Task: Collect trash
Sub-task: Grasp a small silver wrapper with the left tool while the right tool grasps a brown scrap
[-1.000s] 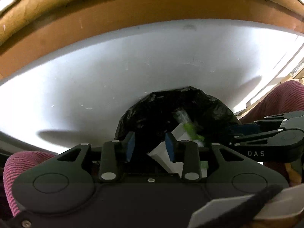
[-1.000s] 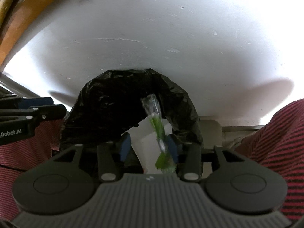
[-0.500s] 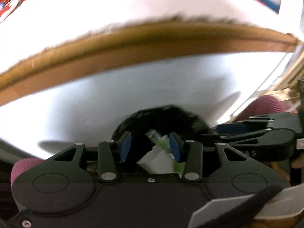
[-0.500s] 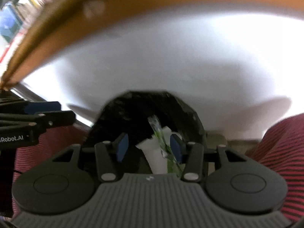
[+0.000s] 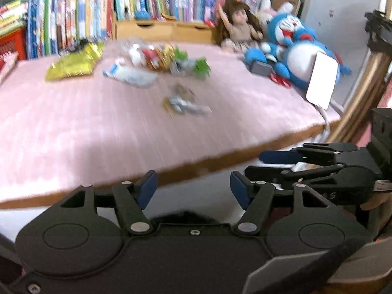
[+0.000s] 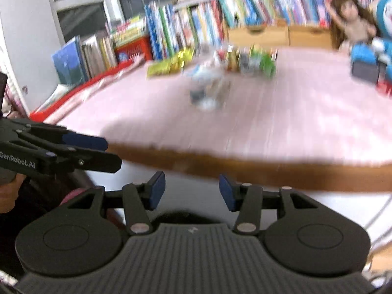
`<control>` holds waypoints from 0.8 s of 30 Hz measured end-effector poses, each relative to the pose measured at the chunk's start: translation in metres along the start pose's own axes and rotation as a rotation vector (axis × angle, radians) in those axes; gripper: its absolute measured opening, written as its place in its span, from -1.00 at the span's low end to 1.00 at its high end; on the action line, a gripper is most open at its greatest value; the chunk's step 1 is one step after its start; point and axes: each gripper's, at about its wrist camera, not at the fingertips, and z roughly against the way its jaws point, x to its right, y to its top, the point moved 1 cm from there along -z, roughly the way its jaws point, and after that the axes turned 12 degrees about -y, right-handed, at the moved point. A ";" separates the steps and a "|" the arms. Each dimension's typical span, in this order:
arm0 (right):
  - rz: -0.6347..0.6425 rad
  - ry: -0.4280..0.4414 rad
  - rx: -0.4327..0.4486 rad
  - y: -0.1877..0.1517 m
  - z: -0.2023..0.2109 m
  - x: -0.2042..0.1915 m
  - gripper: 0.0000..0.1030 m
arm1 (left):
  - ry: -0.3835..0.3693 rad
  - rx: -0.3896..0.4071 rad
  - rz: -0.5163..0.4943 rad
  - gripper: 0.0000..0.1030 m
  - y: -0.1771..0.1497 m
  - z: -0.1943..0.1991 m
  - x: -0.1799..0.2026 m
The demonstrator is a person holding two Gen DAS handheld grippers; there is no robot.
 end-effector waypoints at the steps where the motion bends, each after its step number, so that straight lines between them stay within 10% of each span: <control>1: -0.010 -0.007 0.014 0.005 -0.002 0.002 0.25 | 0.010 0.012 0.002 0.26 0.005 -0.002 -0.004; 12: -0.152 -0.042 0.042 0.065 -0.043 0.045 0.19 | 0.100 0.176 0.039 0.32 0.042 -0.041 -0.029; 24: -0.175 0.038 -0.141 0.113 -0.114 0.043 -0.06 | 0.078 0.159 0.150 -0.18 0.062 -0.111 -0.049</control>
